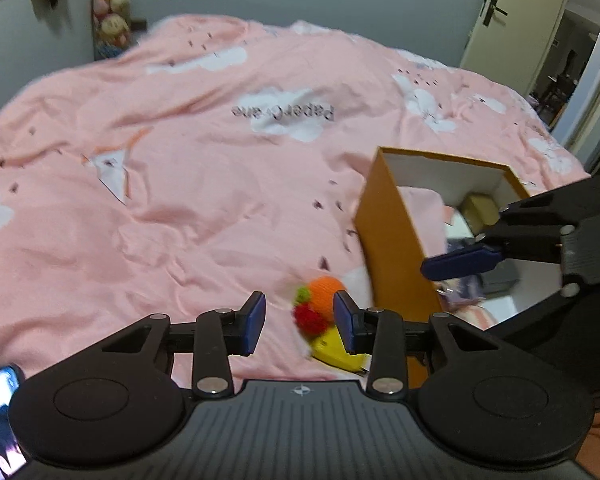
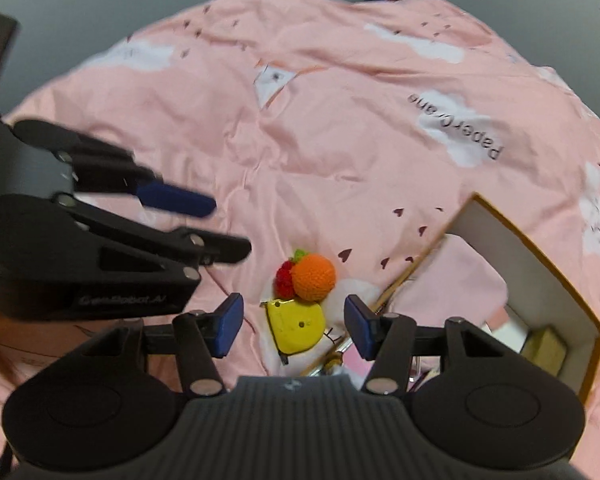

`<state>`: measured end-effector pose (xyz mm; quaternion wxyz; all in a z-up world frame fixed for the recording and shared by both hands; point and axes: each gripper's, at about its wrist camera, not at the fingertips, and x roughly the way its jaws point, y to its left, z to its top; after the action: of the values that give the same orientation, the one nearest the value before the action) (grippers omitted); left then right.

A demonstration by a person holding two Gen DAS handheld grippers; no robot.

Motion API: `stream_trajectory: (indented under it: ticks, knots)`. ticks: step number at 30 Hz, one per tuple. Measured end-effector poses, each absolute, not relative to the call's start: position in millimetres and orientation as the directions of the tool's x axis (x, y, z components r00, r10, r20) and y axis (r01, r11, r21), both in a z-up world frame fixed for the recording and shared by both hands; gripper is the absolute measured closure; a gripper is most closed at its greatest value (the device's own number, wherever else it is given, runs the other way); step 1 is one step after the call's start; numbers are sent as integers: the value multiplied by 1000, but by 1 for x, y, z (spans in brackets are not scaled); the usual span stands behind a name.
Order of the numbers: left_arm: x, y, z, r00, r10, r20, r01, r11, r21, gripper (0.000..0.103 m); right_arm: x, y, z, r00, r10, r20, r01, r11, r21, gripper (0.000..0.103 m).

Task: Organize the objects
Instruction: 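Grasp the yellow tape measure beside the box with the right gripper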

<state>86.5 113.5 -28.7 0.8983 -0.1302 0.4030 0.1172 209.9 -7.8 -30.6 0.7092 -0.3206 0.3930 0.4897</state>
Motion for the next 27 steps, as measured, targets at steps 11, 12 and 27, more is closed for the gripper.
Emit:
stream_trajectory:
  ticks: [11, 12, 27]
  knots:
    - [91, 133, -42, 654, 168, -737, -337, 938, -85, 59, 223, 42, -76, 180, 254, -950, -966, 229, -121, 29]
    - [91, 137, -44, 648, 152, -746, -334, 937, -99, 59, 222, 47, -78, 177, 238, -955, -968, 217, -126, 30]
    - [92, 164, -63, 603, 78, -794, -358, 916, -182, 59, 234, 83, -130, 93, 9, -996, -983, 163, -90, 53]
